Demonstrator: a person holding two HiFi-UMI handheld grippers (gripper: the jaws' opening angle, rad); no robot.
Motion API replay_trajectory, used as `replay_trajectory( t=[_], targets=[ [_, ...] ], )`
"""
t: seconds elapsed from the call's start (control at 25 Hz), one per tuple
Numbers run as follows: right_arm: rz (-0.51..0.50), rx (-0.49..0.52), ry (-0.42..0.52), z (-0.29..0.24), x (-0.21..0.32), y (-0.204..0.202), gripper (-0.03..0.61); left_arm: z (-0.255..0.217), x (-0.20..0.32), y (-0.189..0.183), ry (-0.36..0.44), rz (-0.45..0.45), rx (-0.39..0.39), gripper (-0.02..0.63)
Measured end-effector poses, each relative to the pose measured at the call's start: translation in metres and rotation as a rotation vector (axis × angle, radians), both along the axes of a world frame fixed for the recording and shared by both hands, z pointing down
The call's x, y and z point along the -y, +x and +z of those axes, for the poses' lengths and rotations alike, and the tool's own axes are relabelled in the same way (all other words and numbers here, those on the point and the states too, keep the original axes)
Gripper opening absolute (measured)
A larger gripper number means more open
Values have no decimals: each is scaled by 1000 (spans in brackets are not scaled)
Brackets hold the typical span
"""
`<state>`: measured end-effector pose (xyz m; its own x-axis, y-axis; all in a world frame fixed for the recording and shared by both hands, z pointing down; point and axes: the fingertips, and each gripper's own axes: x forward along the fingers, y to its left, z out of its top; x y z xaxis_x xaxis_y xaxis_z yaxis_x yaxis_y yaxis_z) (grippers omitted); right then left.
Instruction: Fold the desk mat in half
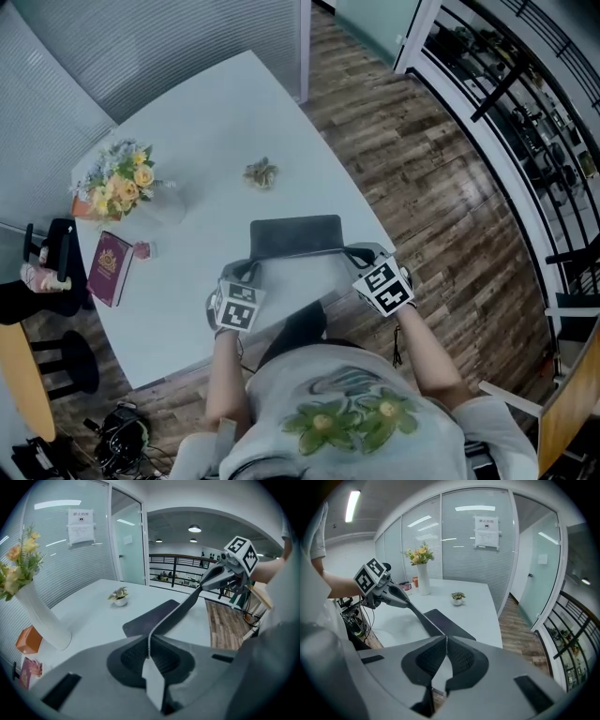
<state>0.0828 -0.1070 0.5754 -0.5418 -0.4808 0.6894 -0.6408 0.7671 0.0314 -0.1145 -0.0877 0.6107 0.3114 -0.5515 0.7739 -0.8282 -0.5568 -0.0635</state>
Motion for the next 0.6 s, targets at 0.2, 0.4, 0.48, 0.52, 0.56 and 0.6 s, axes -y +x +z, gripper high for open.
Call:
replay_trajectory(
  t=[0.2,0.4,0.48,0.52,0.56,0.6],
  targets=[
    [7,6,18,-9,4,1,26,-11,9,0,28,-10,-4,21],
    [10,12,25,-14,3,4,26,-21,15,2,43,-26,-22,21],
    [13,15,26,-15,3,6,26,-23,17,3,49,-31,-28,21],
    [14,14,27,-15,4,6,26,-24,19,4,51,-31,-29,21],
    [15,14,28,-16,5,6,27,-25,20,5,52,-30,-29,21],
    [17,14,29,-17,6,6,26,-26,22,4,53,-30,-30,20]
  ],
)
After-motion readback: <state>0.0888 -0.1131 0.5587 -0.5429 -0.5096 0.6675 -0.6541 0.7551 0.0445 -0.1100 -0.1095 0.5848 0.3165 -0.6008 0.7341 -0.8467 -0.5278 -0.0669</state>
